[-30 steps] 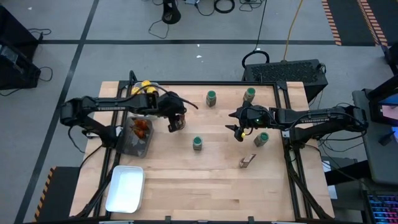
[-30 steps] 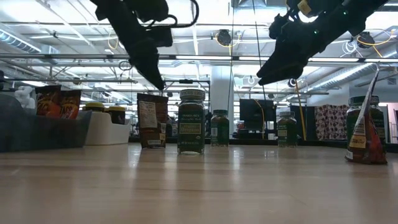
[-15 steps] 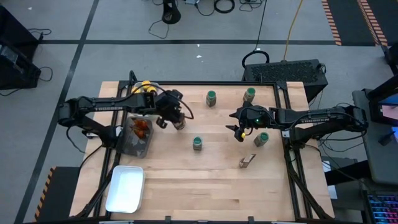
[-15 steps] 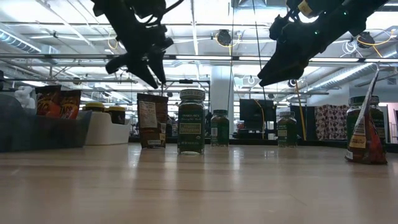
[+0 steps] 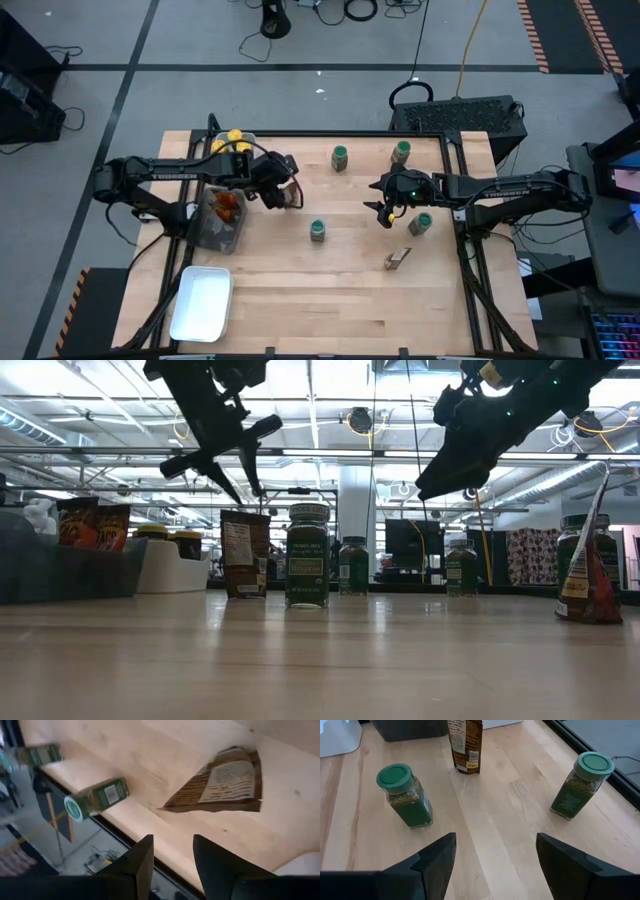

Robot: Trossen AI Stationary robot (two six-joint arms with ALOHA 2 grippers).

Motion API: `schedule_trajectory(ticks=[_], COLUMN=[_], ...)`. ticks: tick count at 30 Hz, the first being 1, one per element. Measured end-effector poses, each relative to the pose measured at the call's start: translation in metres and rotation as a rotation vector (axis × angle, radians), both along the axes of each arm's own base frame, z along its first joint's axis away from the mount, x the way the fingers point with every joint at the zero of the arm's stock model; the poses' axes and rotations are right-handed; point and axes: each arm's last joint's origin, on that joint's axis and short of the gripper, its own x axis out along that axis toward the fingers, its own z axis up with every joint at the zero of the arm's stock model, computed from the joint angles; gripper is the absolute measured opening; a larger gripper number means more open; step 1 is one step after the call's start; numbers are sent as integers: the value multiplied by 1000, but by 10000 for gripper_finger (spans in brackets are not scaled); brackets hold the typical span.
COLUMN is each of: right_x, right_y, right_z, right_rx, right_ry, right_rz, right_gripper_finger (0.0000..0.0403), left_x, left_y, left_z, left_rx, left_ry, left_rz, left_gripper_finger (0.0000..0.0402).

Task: Sort spices by type
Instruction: Put the top orange seasoning pack into the black bin

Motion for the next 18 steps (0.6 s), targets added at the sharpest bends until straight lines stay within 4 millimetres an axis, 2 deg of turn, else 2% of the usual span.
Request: schedule_trajectory(ticks=[6, 18], right_x=[0, 0], right_y=[0, 0], right_z=[1, 0], right_rx=[10, 20], right_ry=[-10, -12], right_rz=[-9, -16], right_gripper_finger=[258, 258], left_x=[2, 3], left_y=[-8, -12], left_z=[1, 0], left_rx=[143, 226], left_ry=[84, 146], left_rz=[-173, -291], left_gripper_finger=[143, 143])
